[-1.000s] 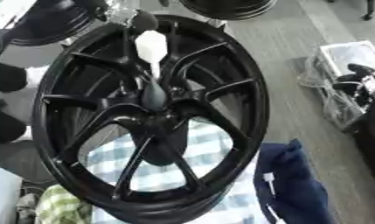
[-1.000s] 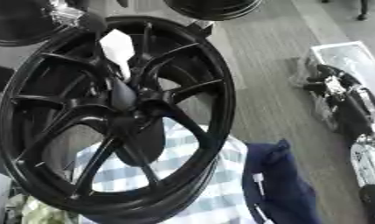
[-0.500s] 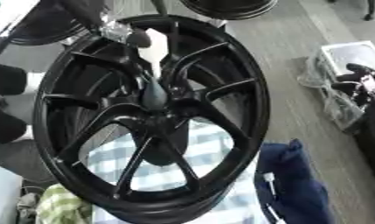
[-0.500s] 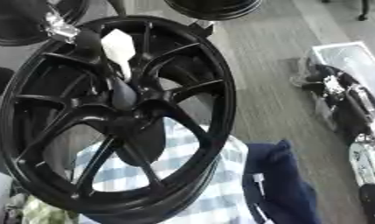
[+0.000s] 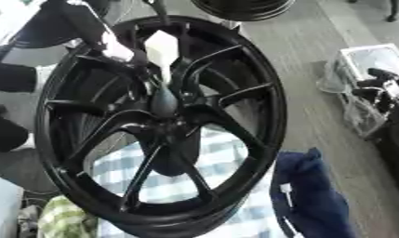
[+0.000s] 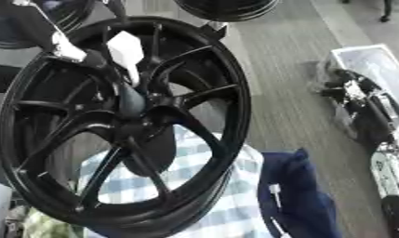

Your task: Pull the pin out of the wheel hub.

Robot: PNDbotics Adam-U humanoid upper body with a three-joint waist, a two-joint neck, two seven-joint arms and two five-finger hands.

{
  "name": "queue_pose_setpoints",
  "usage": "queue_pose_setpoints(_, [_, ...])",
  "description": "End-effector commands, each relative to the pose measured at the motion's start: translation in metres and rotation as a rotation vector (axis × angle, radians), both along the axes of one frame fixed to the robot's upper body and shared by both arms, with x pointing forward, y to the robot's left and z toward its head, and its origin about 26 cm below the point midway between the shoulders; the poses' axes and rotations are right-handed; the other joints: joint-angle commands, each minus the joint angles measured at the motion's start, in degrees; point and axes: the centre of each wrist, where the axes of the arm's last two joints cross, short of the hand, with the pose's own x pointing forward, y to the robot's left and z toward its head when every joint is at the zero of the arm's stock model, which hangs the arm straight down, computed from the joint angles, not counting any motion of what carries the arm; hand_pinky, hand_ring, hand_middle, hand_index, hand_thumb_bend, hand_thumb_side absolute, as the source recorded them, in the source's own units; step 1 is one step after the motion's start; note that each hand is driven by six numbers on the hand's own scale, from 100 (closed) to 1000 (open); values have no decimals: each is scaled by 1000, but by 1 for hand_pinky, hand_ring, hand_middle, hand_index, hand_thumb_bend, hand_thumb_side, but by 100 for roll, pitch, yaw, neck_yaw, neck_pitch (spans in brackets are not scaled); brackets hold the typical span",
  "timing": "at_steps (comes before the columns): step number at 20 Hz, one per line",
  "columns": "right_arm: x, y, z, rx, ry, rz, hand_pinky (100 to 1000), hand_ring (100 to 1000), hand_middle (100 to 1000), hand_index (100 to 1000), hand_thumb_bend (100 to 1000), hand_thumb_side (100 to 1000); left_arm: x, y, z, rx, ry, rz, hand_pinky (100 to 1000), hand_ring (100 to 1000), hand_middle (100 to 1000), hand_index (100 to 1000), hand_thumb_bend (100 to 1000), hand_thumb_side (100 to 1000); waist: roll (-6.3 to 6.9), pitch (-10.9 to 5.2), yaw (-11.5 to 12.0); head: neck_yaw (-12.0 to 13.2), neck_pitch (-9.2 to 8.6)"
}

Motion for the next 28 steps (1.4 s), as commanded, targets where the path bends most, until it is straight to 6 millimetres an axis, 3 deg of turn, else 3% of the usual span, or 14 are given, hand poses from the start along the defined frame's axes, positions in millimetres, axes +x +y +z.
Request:
queue_pose_setpoints(1, [0,-4,6,-12,-14,-7,950,710,646,821,100,590,0,8,13,179,-47,-137,939,889,756,828,378,345,-37,-114,-8,-2,-12])
queue_pose_setpoints(16, [0,-2,4,-7,-8,0,951,710,646,822,100,601,14,3,6,226,-63,-103,944,898,774,851,420,367,-41,-75,-34,48,-92])
queue_pose_setpoints(28, [2,-1,2,-2,-3,-1,953,710,646,822,100,609,18,-5,-4,191,-15,-150,931,874,748,791,336,279,-26,-34,-44,76,-127])
